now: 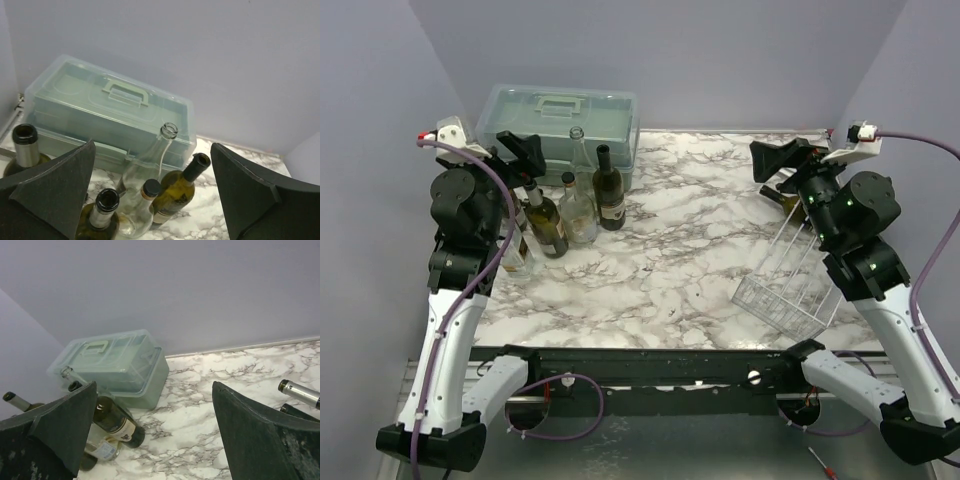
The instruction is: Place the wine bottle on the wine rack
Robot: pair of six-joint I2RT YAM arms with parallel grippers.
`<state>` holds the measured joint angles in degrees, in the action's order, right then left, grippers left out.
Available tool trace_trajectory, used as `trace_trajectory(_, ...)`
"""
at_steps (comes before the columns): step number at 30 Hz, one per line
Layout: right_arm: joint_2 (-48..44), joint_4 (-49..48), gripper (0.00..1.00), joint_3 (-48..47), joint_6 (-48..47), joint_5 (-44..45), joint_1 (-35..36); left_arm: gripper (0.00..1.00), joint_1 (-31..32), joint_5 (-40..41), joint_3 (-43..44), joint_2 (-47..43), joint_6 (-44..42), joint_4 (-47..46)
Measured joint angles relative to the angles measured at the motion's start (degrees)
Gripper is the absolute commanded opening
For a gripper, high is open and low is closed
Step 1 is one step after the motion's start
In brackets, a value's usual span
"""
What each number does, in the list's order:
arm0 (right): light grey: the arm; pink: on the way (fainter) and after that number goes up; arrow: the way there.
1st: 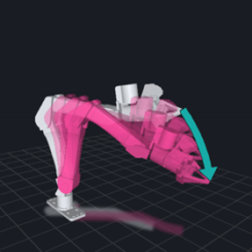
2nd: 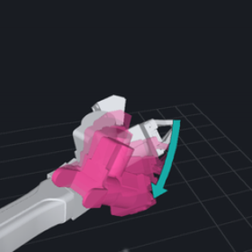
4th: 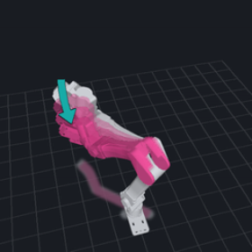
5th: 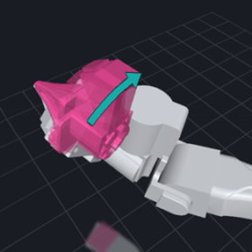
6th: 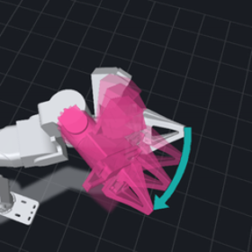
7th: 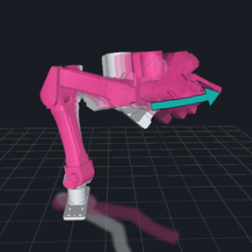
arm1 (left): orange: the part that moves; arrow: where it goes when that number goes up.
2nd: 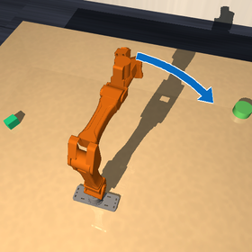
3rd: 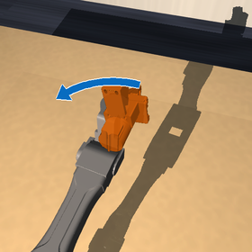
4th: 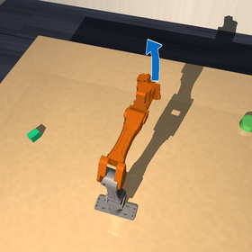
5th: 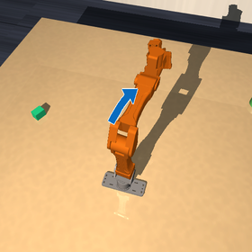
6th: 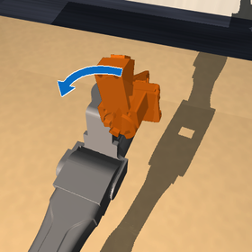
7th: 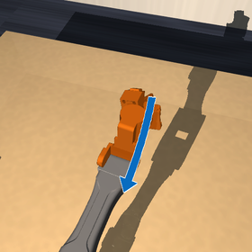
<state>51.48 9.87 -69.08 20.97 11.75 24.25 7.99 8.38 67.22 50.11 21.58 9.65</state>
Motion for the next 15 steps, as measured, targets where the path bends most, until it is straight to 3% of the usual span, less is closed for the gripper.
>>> trace_trajectory(10,3.8,2.7,1.0,0.0,0.5,4.3,0.0,0.99,0.0,-7.7,2.5,6.6,0.0,2.7)
trace_trajectory(15,5.8,3.1,1.0,2.1,-0.3,-0.3,0.0,0.99,0.0,-9.1,3.3,8.7,0.0,4.0)
